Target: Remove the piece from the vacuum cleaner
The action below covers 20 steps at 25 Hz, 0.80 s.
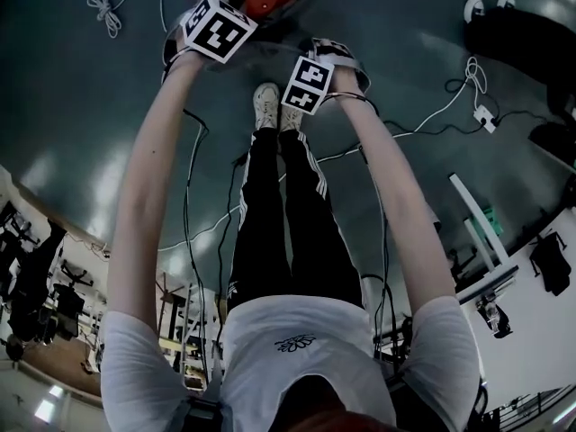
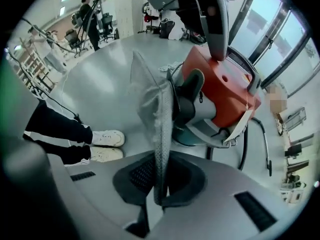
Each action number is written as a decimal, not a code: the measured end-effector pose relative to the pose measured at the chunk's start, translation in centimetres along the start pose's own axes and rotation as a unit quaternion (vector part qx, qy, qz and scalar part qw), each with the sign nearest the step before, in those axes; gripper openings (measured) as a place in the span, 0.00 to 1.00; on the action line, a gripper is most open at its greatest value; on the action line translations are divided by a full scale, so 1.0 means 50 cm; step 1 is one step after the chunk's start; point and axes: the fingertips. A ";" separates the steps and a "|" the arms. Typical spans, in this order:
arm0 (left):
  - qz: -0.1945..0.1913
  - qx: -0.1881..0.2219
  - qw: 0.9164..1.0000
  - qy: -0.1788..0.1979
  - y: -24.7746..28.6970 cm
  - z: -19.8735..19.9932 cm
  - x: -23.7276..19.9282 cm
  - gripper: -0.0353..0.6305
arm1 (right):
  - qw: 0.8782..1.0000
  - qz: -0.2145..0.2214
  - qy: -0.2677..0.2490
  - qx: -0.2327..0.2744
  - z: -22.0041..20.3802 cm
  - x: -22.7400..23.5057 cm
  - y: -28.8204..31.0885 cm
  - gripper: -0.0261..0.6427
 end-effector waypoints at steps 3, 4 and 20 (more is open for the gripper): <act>-0.002 -0.012 1.000 0.005 0.001 0.001 0.004 0.06 | 1.000 0.010 -0.011 0.022 0.000 -0.046 0.000 0.07; -0.001 -0.012 1.000 0.006 0.002 0.000 0.004 0.06 | 0.999 0.016 -0.021 0.030 0.006 -0.067 -0.002 0.07; 0.021 0.003 1.000 -0.002 -0.010 0.002 -0.006 0.06 | 0.992 0.057 -0.096 0.055 0.079 -0.159 -0.027 0.07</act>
Point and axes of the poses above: the fingertips, and each gripper's own axes: y forward along the fingers, x to its right, z out of its top, and after that the axes turned 5 degrees about -z, right-handed
